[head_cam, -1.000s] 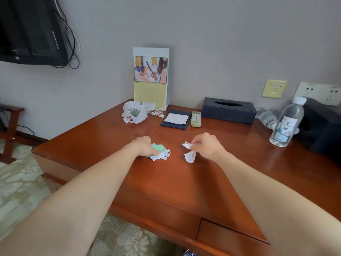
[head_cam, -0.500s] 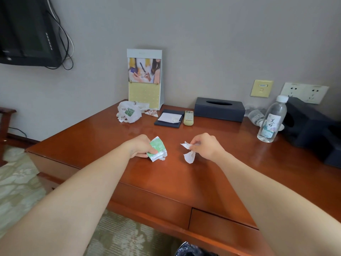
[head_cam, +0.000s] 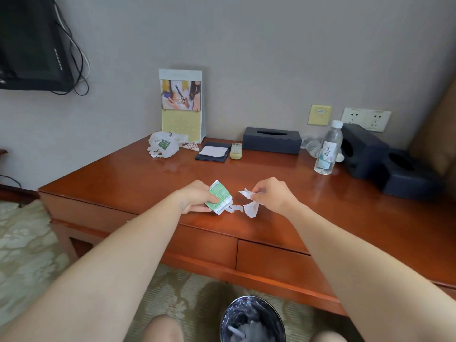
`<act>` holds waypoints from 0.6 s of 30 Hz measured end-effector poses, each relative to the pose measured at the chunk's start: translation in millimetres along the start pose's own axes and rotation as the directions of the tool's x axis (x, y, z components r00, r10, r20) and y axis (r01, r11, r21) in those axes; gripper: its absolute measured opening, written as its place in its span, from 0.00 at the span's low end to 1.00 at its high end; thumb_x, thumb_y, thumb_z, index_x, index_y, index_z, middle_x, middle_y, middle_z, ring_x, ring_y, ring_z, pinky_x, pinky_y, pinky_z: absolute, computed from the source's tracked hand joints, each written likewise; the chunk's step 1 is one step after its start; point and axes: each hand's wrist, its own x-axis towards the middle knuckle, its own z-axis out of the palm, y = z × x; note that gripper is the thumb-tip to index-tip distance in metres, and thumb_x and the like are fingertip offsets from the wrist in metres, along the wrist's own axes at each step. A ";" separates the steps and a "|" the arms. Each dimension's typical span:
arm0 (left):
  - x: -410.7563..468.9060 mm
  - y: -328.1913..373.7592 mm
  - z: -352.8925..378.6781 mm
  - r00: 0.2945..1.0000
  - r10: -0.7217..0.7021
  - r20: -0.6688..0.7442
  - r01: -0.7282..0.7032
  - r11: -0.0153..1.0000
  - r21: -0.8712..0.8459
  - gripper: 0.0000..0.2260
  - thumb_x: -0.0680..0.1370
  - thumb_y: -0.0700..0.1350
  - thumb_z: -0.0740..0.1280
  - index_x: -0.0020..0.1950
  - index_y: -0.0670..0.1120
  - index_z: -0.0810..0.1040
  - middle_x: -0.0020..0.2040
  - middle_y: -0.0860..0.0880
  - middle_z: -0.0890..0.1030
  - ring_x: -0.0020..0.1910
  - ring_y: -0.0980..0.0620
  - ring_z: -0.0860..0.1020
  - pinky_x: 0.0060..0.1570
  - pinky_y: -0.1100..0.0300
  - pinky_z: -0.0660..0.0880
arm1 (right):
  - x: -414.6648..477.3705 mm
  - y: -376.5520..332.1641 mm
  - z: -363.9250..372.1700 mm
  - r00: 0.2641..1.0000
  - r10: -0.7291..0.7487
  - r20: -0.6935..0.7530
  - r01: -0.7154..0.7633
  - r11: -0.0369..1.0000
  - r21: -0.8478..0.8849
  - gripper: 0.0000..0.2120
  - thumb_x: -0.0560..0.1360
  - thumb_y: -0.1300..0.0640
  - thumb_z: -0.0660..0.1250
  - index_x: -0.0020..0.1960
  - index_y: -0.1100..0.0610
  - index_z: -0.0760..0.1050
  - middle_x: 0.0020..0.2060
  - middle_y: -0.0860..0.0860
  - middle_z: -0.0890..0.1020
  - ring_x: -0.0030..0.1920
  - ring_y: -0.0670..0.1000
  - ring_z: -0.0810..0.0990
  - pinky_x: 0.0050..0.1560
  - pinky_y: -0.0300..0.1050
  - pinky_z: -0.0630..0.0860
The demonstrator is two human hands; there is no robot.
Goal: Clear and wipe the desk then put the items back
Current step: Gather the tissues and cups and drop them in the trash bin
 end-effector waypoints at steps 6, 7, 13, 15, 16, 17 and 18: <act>-39.9 -18.0 29.9 0.998 0.043 0.047 -0.041 0.999 -0.032 0.12 0.77 0.35 0.69 0.61 0.39 0.79 0.55 0.45 0.83 0.48 0.54 0.83 0.40 0.64 0.81 | -56.5 17.2 -5.3 1.000 -0.006 -0.020 0.005 1.000 -0.013 0.05 0.77 0.58 0.67 0.50 0.55 0.81 0.46 0.50 0.78 0.46 0.52 0.77 0.40 0.40 0.72; -46.6 -21.4 35.5 0.997 0.048 0.056 -0.046 0.998 -0.039 0.12 0.77 0.35 0.69 0.60 0.39 0.79 0.54 0.45 0.83 0.48 0.54 0.83 0.40 0.64 0.81 | -65.5 20.4 -4.6 1.000 -0.003 -0.027 0.003 1.000 -0.011 0.04 0.77 0.58 0.67 0.48 0.55 0.81 0.46 0.50 0.79 0.46 0.52 0.77 0.40 0.41 0.72; -85.2 -45.1 72.0 0.991 0.070 0.111 -0.062 0.995 -0.076 0.14 0.77 0.36 0.69 0.62 0.41 0.78 0.51 0.49 0.83 0.49 0.54 0.83 0.42 0.63 0.81 | -120.4 42.9 1.9 0.999 0.010 -0.051 -0.012 1.000 -0.028 0.07 0.77 0.59 0.66 0.51 0.57 0.81 0.43 0.51 0.79 0.35 0.48 0.74 0.31 0.37 0.68; -95.2 -55.3 83.4 0.990 0.074 0.122 -0.065 0.995 -0.075 0.16 0.77 0.37 0.69 0.65 0.41 0.77 0.54 0.48 0.82 0.50 0.54 0.82 0.43 0.63 0.81 | -134.3 50.8 6.8 0.998 0.016 -0.065 -0.018 0.999 -0.037 0.07 0.77 0.58 0.66 0.52 0.57 0.82 0.47 0.51 0.79 0.39 0.50 0.76 0.32 0.36 0.70; -99.7 -60.9 88.4 0.989 0.075 0.125 -0.066 0.995 -0.071 0.17 0.77 0.37 0.69 0.66 0.42 0.76 0.56 0.48 0.82 0.50 0.54 0.82 0.43 0.63 0.81 | -140.8 54.5 9.5 0.997 0.020 -0.072 -0.023 0.999 -0.039 0.07 0.77 0.58 0.66 0.52 0.57 0.82 0.48 0.51 0.79 0.41 0.50 0.76 0.32 0.36 0.70; -103.2 -66.6 93.5 0.989 0.074 0.125 -0.065 0.995 -0.071 0.17 0.77 0.37 0.69 0.67 0.42 0.75 0.58 0.47 0.81 0.50 0.54 0.82 0.43 0.63 0.81 | -146.5 58.6 12.3 0.997 0.026 -0.076 -0.029 0.999 -0.036 0.07 0.77 0.57 0.67 0.52 0.57 0.82 0.48 0.50 0.79 0.41 0.49 0.76 0.32 0.35 0.70; -106.7 -72.3 98.5 0.990 0.073 0.124 -0.064 0.995 -0.076 0.18 0.77 0.37 0.69 0.67 0.42 0.75 0.58 0.47 0.81 0.50 0.54 0.82 0.43 0.63 0.81 | -152.6 62.1 15.1 0.997 0.029 -0.077 -0.032 0.999 -0.035 0.07 0.77 0.57 0.67 0.52 0.57 0.82 0.48 0.50 0.79 0.40 0.48 0.76 0.31 0.35 0.70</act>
